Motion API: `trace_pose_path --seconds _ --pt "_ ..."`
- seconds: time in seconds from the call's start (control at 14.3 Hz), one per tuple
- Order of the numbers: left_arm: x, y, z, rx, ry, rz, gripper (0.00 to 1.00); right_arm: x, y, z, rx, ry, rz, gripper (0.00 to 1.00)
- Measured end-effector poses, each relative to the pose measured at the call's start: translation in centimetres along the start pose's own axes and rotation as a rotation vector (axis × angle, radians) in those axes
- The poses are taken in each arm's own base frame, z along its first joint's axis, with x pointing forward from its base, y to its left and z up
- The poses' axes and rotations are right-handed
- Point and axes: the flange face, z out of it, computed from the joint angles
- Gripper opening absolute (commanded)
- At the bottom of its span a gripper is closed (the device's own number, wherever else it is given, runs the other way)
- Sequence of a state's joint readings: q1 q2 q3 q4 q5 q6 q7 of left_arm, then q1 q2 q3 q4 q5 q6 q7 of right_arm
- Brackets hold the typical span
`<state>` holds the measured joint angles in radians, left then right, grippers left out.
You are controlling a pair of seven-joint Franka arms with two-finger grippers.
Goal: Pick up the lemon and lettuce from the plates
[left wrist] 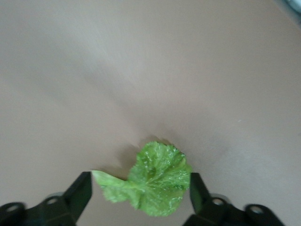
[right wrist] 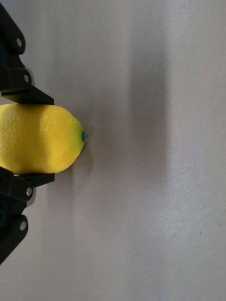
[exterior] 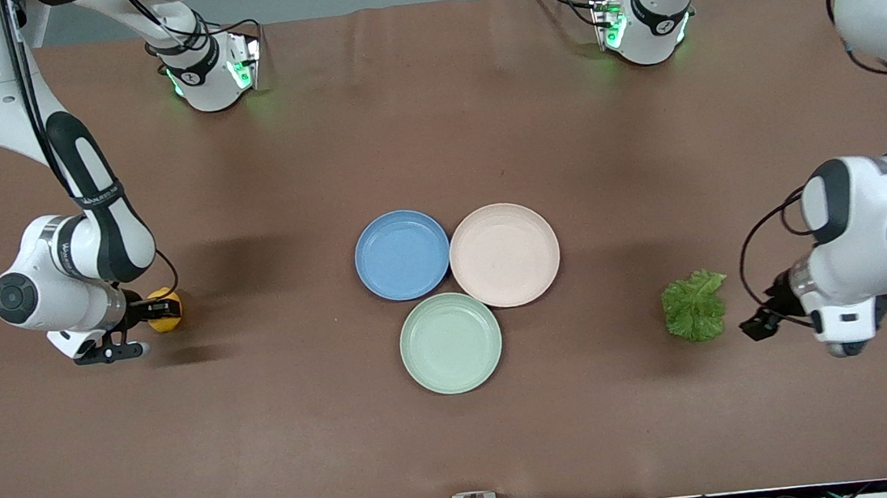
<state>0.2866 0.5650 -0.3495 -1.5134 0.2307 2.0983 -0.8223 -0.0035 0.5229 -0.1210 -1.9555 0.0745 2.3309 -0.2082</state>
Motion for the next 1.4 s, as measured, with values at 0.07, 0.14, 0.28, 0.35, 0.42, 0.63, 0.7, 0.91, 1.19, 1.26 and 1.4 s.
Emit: trace_pose_path --seconds 0.07,0.14,0.28,0.35,0.42,0.63,0.7,0.91,1.19,1.26,1.4 --pt "0.9 -1.1 -2.4 -0.001 0.020 0.029 1.00 0.0 0.0 0.0 0.000 0.000 0.001 1.00" --pt "1.5 -2.1 -4.6 0.003 0.036 0.072 1.00 0.0 0.0 0.0 0.000 0.001 0.001 1.00" --pt "1.4 -3.4 -8.4 0.024 0.051 0.159 1.00 0.2 0.0 -0.6 0.000 0.004 0.002 1.00" --pt "0.9 -3.7 -10.3 0.039 0.053 0.194 1.00 0.3 0.0 -1.8 0.005 -0.002 0.001 1.00" --pt "0.2 -4.0 -12.4 0.055 0.055 0.226 1.00 0.4 -0.1 -3.9 0.012 -0.012 0.000 1.00" --pt "-2.5 -5.1 -18.8 0.098 0.060 0.356 1.00 -0.8 -0.1 -13.6 0.036 -0.008 -0.001 1.00" --pt "-3.5 -5.4 -20.7 0.098 0.054 0.409 1.00 -1.7 -0.1 -17.1 0.042 0.006 0.001 1.00" --pt "-6.5 -6.6 -25.4 0.053 0.004 0.514 1.00 -5.1 0.0 -25.4 0.060 0.026 0.043 1.00" --pt "-12.3 -6.5 -28.7 0.043 -0.058 0.575 1.00 -7.9 -0.1 -34.7 0.046 0.059 0.087 1.00" --pt "-14.0 -6.4 -29.1 0.036 -0.064 0.590 1.00 -8.2 -0.2 -37.0 0.035 0.073 0.089 0.99" --pt "-17.0 -6.6 -29.7 0.029 -0.066 0.614 1.00 -8.7 -0.6 -40.7 0.023 0.118 0.115 1.00"
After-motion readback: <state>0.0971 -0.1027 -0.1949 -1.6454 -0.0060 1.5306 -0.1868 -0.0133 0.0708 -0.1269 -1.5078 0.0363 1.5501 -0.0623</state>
